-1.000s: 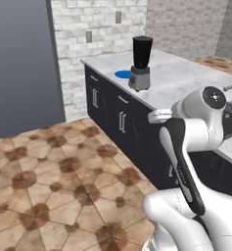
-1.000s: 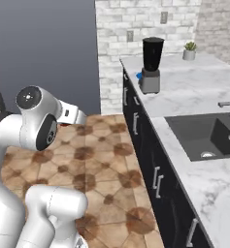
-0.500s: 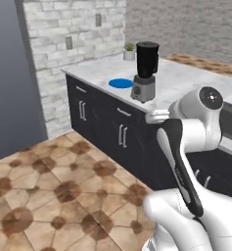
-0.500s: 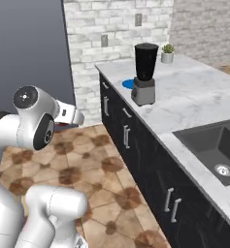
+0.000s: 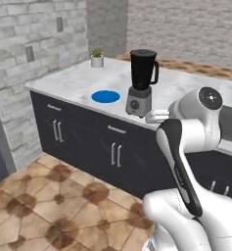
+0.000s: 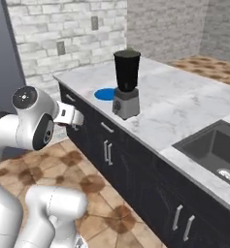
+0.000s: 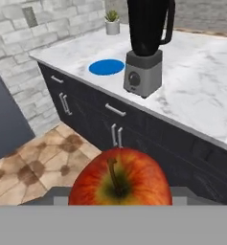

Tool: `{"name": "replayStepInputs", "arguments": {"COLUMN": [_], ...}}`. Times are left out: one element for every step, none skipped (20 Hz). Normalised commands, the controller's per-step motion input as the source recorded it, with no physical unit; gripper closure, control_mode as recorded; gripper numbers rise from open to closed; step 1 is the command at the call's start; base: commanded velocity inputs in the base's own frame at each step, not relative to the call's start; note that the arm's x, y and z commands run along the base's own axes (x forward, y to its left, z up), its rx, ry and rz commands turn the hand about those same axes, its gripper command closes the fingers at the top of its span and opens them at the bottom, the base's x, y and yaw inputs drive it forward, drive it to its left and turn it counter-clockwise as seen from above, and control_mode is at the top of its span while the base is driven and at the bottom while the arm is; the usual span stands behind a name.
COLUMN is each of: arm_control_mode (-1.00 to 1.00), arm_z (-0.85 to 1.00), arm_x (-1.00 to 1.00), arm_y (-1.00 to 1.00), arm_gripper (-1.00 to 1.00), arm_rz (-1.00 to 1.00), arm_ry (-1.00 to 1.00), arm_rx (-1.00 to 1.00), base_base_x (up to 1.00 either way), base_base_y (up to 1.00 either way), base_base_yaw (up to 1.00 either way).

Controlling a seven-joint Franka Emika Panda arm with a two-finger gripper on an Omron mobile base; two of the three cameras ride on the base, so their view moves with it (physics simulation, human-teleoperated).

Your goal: Pick the apple and banana from the fridge and place them on the plate next to the blender to make a fruit smoothie.

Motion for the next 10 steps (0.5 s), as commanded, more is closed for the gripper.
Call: {"name": "replayStepInputs", "arguments": {"arm_control_mode": [1.0, 1.0, 1.0, 1.0, 1.0, 1.0, 1.0, 1.0, 1.0, 1.0], "arm_z": [0.0, 0.0, 0.0, 0.0, 0.0, 0.0, 0.0, 0.0, 0.0, 0.0], "arm_x": [0.0, 0.0, 0.0, 0.0, 0.0, 0.0, 0.0, 0.0, 0.0, 0.0], "arm_y": [0.0, 0.0, 0.0, 0.0, 0.0, 0.0, 0.0, 0.0, 0.0, 0.0], "arm_gripper": [1.0, 1.0, 1.0, 1.0, 1.0, 1.0, 1.0, 1.0, 1.0, 1.0], "arm_rz": [0.0, 0.0, 0.0, 0.0, 0.0, 0.0, 0.0, 0.0, 0.0, 0.0], "arm_ry": [0.0, 0.0, 0.0, 0.0, 0.0, 0.0, 0.0, 0.0, 0.0, 0.0], "arm_rx": [0.0, 0.0, 0.0, 0.0, 0.0, 0.0, 0.0, 0.0, 0.0, 0.0], "base_base_x": [1.0, 1.0, 1.0, 1.0, 1.0, 1.0, 1.0, 1.0, 1.0, 1.0], "base_base_y": [1.0, 1.0, 1.0, 1.0, 1.0, 1.0, 1.0, 1.0, 1.0, 1.0], "base_base_yaw": [-0.48, -0.48, -0.48, -0.48, -0.48, -0.48, -0.48, -0.48, -0.48, -0.48]}}
